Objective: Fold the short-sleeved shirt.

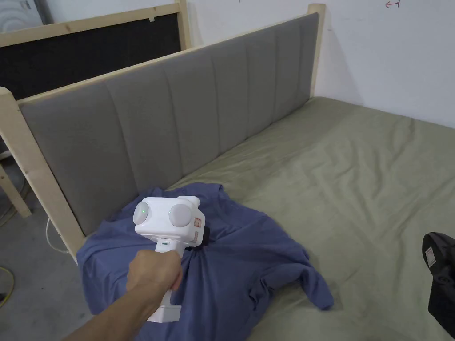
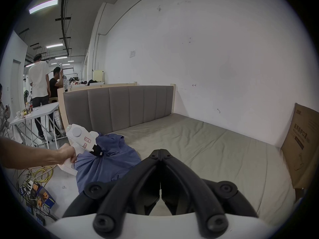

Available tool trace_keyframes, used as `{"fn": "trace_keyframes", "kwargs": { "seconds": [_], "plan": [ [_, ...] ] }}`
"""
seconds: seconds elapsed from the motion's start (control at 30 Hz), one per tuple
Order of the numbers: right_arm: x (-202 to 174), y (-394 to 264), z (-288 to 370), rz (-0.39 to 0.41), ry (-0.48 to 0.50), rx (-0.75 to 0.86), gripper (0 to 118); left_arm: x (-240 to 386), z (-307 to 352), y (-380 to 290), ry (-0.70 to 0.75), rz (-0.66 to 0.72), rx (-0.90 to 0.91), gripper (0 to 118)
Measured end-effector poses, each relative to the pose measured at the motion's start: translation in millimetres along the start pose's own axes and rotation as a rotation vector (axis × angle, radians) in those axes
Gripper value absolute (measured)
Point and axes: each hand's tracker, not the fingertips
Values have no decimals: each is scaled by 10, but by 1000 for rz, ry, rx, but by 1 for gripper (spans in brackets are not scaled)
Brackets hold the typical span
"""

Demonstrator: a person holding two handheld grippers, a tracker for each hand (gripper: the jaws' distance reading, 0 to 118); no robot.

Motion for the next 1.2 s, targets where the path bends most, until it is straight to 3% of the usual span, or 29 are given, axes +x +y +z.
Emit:
{"fn": "trace_keyframes", "kwargs": {
  "seconds": [0.33,0.43,0.6,0.93,1.07,1.2],
  "plan": [
    [532,5,330,-104,-69,28,0,1285,137,236,-135,-182,61,1],
    [803,25,551,-112,-132,47,0,1935,154,216,-233,-238,64,1],
    [1326,8,995,-139,-245,81,0,3351,236,-56,-388,-461,45,1],
    [2216,-62,2024,-153,-485,143,0,5953,842,-1642,-733,-984,-59,1],
    [2460,-88,2370,-176,-566,169,0,6416,1153,-2377,-883,-1092,-146,1],
    [2589,-136,2559,-202,-590,166,0,6523,1356,-3060,-917,-1221,-203,1]
  ]
}}
